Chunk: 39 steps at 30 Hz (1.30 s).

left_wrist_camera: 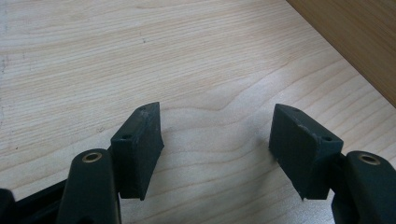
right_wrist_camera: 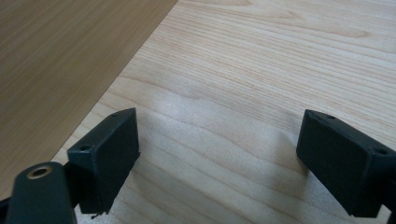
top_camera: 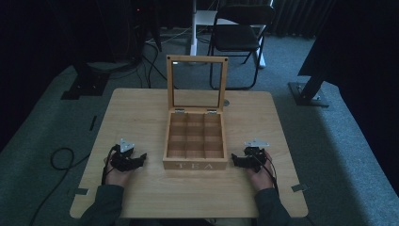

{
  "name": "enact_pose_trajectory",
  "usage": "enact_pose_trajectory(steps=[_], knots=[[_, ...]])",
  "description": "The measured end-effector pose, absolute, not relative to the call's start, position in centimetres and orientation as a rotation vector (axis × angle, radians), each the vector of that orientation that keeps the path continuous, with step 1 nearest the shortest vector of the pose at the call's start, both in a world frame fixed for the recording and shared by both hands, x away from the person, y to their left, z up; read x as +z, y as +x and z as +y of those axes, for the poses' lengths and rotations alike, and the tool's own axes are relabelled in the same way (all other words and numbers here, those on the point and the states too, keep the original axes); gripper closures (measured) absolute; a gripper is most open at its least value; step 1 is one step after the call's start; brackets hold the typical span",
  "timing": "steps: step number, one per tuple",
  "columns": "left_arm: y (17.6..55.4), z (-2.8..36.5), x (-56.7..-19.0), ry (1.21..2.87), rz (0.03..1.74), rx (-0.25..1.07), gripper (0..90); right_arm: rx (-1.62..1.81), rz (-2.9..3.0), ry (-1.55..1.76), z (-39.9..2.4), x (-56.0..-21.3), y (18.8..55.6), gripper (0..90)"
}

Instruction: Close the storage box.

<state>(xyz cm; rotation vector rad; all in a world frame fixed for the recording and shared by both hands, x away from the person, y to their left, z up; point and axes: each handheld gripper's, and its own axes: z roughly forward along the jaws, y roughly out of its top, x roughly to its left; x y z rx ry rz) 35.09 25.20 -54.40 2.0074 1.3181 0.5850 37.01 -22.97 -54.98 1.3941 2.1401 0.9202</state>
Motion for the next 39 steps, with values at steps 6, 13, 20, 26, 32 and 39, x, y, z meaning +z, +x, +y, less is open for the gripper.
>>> enact_pose_trajectory(steps=[6,13,20,26,32,39], knots=[[35.1,25.2,-54.4,2.007,1.320,0.586,34.9,0.920,2.138,1.395,-23.0,-55.0,37.0,13.3],[35.0,25.2,-54.4,2.002,1.324,0.588,35.3,0.925,2.158,1.376,-23.0,-55.0,36.9,12.9],[35.2,25.6,-54.1,1.987,1.355,0.562,41.9,0.929,2.168,1.363,-23.0,-55.0,36.9,13.6],[35.6,25.6,-53.8,1.998,1.377,0.539,42.3,0.919,2.177,1.372,-23.0,-54.7,36.9,22.0],[35.7,25.9,-52.9,1.979,1.366,0.546,43.5,0.921,2.184,1.368,-22.9,-54.1,36.6,40.5],[35.9,26.2,-52.1,1.968,1.358,0.556,43.9,0.936,2.174,1.326,-22.7,-52.5,36.7,38.7]])
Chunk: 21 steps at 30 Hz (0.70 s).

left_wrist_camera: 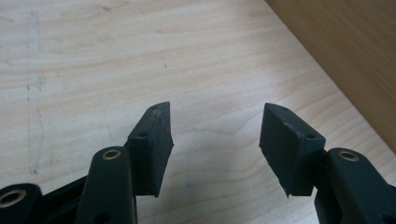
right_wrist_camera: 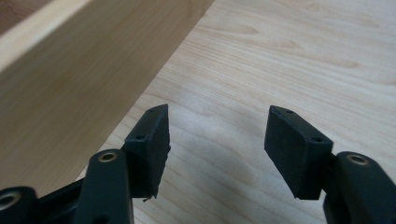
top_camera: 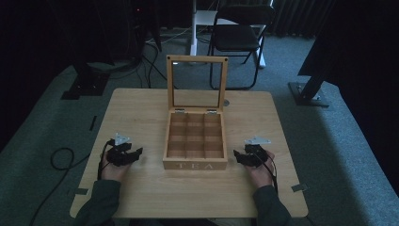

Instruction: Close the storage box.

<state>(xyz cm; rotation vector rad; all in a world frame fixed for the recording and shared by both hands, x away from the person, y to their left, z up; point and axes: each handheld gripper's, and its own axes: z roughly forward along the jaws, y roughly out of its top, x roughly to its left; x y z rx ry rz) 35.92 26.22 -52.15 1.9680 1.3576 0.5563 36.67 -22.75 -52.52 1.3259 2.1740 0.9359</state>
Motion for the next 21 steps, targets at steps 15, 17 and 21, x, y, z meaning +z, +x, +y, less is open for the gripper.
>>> enact_pose_trajectory(steps=[15,17,21], knots=[[37.7,24.9,-49.1,1.984,1.283,0.605,43.6,0.915,2.183,1.255,-22.3,-49.2,38.0,38.4],[37.9,24.6,-48.6,1.989,1.267,0.614,43.5,0.914,2.183,1.246,-22.3,-48.8,38.3,38.9],[38.5,24.0,-47.7,1.997,1.240,0.628,43.4,0.925,2.177,1.227,-22.2,-47.9,38.8,39.0]])
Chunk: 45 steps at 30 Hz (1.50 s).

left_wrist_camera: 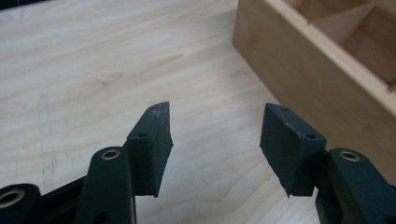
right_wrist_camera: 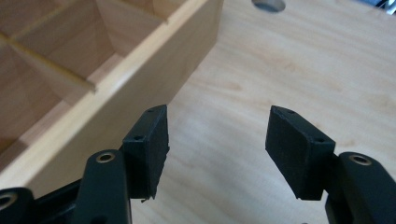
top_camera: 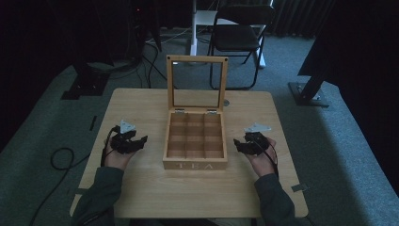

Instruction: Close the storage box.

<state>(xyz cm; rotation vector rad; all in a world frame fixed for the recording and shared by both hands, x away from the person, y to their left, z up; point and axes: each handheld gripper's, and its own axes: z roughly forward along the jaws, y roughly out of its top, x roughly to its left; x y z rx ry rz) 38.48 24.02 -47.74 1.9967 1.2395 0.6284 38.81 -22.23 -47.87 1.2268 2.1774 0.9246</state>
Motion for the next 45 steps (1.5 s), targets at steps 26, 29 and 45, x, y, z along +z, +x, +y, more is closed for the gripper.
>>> enact_pose_trajectory(steps=[26,29,45], knots=[[42.5,22.6,-43.6,1.966,1.138,0.636,41.8,1.022,2.151,1.158,-20.3,-43.2,43.5,44.5],[43.1,22.3,-43.1,1.966,1.129,0.645,41.9,1.008,2.153,1.146,-20.0,-43.1,44.3,45.4],[45.0,21.1,-41.9,1.953,1.086,0.656,42.0,1.049,2.130,1.168,-19.4,-42.3,47.9,44.4]])
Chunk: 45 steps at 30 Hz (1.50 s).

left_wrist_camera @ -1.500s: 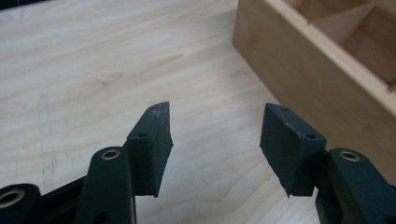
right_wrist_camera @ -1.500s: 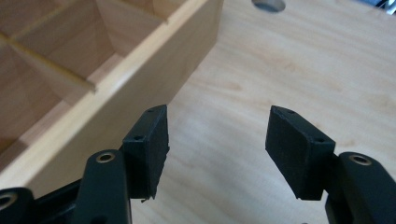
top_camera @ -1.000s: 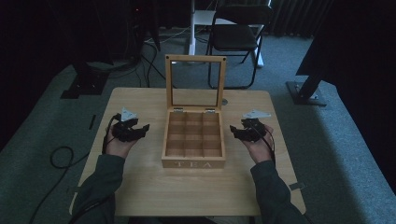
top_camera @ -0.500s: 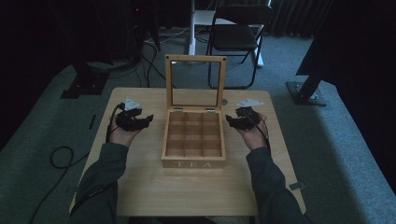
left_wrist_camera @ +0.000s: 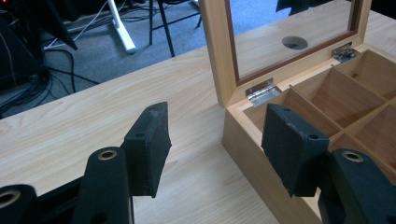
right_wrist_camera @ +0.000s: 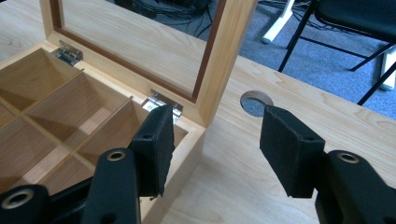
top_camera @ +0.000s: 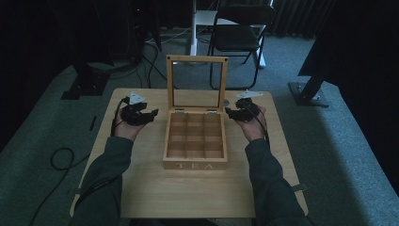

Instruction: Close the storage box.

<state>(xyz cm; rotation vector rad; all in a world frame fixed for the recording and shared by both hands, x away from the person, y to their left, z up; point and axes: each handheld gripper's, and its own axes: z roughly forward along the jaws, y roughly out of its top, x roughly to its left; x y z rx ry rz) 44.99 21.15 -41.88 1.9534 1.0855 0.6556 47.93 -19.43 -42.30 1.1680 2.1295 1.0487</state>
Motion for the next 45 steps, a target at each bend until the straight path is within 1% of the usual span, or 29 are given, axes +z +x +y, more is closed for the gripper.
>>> enact_pose_trajectory(steps=[18,21,23,27,35,45], knots=[[47.3,20.1,-42.4,1.974,1.093,0.652,41.9,1.043,2.127,1.177,-18.4,-41.1,51.4,45.6],[47.6,20.0,-42.3,1.975,1.094,0.660,41.8,1.039,2.126,1.177,-18.2,-41.0,52.1,44.8],[47.7,19.9,-42.2,1.980,1.093,0.660,41.7,1.063,2.130,1.186,-18.2,-40.9,52.6,42.1],[48.0,19.8,-42.2,1.993,1.095,0.656,41.7,1.041,2.142,1.174,-17.6,-40.9,53.5,40.5],[47.9,19.5,-42.4,1.992,1.094,0.664,41.8,1.071,2.141,1.223,-16.9,-40.8,55.3,40.9],[47.7,19.4,-41.9,1.987,1.088,0.670,41.7,1.087,2.147,1.182,-16.1,-40.5,56.1,42.1]])
